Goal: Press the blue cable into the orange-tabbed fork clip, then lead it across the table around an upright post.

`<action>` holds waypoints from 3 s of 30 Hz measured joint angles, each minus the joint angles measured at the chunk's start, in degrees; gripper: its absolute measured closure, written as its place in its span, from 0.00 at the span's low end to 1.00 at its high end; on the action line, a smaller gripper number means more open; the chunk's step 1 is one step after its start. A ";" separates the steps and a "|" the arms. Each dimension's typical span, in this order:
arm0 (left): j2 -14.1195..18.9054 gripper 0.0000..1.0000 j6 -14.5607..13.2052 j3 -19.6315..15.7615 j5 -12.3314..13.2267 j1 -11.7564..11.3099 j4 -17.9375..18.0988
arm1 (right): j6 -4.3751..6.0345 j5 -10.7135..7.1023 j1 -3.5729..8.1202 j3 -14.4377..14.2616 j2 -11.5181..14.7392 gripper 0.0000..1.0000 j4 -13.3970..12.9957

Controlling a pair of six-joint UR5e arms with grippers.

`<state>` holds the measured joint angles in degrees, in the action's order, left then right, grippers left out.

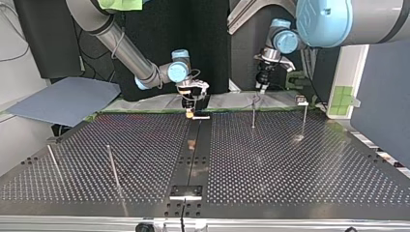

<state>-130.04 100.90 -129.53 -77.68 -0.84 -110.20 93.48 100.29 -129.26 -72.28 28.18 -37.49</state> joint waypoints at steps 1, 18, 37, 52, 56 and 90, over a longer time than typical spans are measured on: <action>-0.19 0.00 0.00 0.00 0.00 0.04 0.03 | -0.03 0.00 0.01 0.00 0.00 1.00 0.00; -0.52 0.00 -0.96 0.86 0.14 1.35 2.61 | -0.12 0.00 0.15 0.04 -0.08 1.00 -0.08; -0.52 0.00 -1.03 1.06 0.00 1.74 1.85 | -0.12 -0.04 0.29 0.01 -0.10 1.00 -0.02; -0.52 0.00 -2.79 1.48 0.26 3.25 0.26 | -0.17 -0.13 0.21 0.02 -0.10 1.00 0.50; -0.52 0.00 -2.91 2.05 -1.15 4.48 -1.40 | -0.06 -0.10 0.10 0.02 -0.12 1.00 0.71; -0.60 0.00 -0.36 10.19 -16.21 15.46 -4.86 | -0.21 -0.70 0.27 0.00 -0.39 1.00 0.81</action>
<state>-130.63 100.54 -119.35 -93.90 14.62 -115.07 93.27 99.59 -128.98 -72.28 27.80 -36.67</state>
